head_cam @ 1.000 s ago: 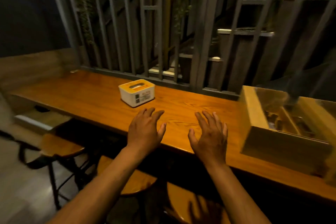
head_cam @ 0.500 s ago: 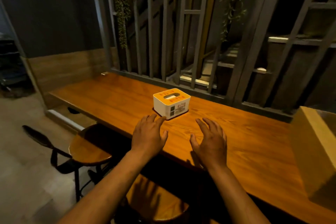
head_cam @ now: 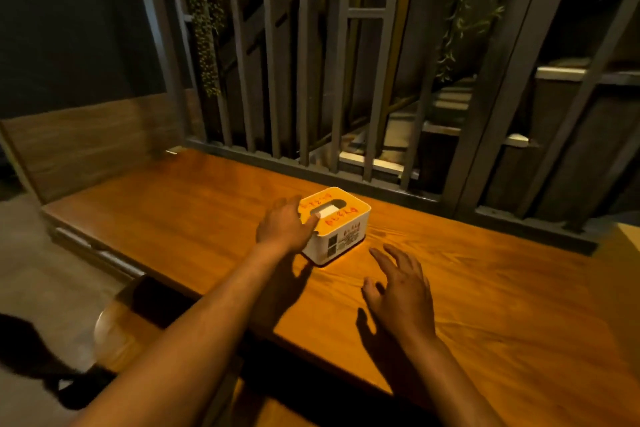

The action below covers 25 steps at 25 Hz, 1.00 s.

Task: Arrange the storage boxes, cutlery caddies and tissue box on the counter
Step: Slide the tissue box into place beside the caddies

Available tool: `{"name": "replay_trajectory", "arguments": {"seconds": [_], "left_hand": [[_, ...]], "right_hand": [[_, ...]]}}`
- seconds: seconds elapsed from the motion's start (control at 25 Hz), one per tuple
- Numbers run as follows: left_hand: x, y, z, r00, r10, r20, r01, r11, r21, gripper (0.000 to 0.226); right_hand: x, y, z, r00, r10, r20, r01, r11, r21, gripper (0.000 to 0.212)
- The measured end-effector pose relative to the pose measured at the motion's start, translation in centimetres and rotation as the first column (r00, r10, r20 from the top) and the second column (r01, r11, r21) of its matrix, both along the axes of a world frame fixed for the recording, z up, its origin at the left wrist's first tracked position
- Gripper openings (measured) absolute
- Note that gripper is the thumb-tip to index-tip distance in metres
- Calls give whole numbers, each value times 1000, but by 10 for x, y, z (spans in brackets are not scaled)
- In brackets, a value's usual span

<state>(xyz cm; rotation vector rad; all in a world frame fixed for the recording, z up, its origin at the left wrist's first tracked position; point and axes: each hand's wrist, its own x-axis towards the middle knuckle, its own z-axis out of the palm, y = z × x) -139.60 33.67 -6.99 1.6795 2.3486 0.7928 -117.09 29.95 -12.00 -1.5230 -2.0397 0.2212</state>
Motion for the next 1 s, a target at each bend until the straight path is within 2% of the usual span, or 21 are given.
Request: {"name": "replay_trajectory", "arguments": {"seconds": [0.16, 0.32, 0.48, 0.56, 0.68, 0.84, 1.0], "left_hand": [[-36, 48, -14, 982, 41, 184, -29, 997, -67, 66], [-41, 52, -35, 942, -174, 288, 185, 983, -13, 43], [0, 29, -45, 901, -245, 357, 254, 967, 24, 54], [33, 17, -51, 907, -225, 355, 236, 972, 15, 63], [84, -3, -56, 931, -198, 305, 202, 979, 16, 60], [158, -28, -55, 935, -269, 230, 272, 962, 19, 52], [239, -57, -49, 928, -327, 178, 333, 943, -3, 48]], "right_hand": [[-19, 13, -3, 999, -23, 23, 24, 998, -55, 59], [-42, 19, 0, 998, -43, 40, 46, 996, -73, 64], [-44, 15, 1, 996, -83, 10, 84, 994, -73, 68], [-29, 5, -5, 991, -129, 28, 130, 990, -56, 68], [6, -16, -17, 980, -196, 29, 196, 980, -21, 65], [78, -43, -19, 967, -254, -5, 254, 967, 15, 61], [160, -67, -12, 952, -305, 21, 305, 951, -47, 61]]}}
